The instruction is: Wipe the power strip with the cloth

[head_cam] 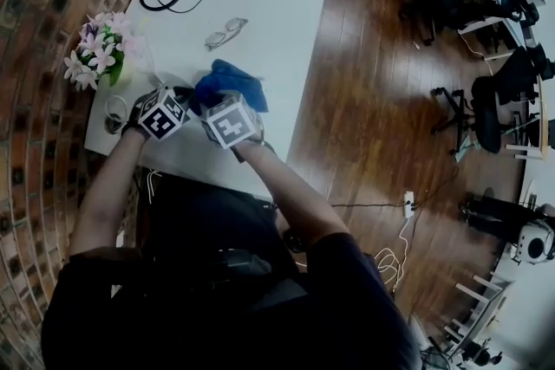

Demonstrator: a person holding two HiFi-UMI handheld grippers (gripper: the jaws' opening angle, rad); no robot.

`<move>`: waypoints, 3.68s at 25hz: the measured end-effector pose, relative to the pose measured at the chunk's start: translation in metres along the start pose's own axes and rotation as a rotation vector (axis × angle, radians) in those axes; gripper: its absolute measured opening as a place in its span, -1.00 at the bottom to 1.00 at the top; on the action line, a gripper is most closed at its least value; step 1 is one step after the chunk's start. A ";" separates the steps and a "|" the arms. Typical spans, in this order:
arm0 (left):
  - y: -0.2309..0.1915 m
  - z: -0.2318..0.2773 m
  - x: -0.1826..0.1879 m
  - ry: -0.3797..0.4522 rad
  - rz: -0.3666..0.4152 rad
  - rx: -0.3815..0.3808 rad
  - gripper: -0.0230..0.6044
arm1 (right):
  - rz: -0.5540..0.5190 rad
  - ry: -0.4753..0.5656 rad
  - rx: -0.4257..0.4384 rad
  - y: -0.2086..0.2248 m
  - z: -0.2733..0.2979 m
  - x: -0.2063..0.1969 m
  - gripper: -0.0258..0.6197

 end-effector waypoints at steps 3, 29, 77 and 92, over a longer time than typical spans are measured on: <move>0.004 -0.003 -0.005 0.012 -0.020 -0.010 -0.90 | -0.018 0.010 0.030 -0.014 0.003 0.003 -0.67; 0.002 -0.027 -0.038 -0.004 -0.129 0.035 -0.89 | 0.104 -0.003 0.292 -0.025 0.026 0.033 -0.67; -0.021 -0.014 -0.047 -0.116 -0.498 0.245 -0.89 | -0.105 0.051 -0.076 0.041 -0.005 -0.001 -0.65; -0.021 -0.013 -0.032 -0.088 -0.465 0.268 -0.89 | -0.132 0.002 -0.100 0.052 -0.016 -0.014 -0.65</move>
Point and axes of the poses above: the fingertips, and each gripper's own axes: z forward along the fingers, y to its right, x out of its top, the point moved 7 cm from there along -z, backward along the fingers, and after that the axes turned 13 degrees about -y, right-handed, at the moved point
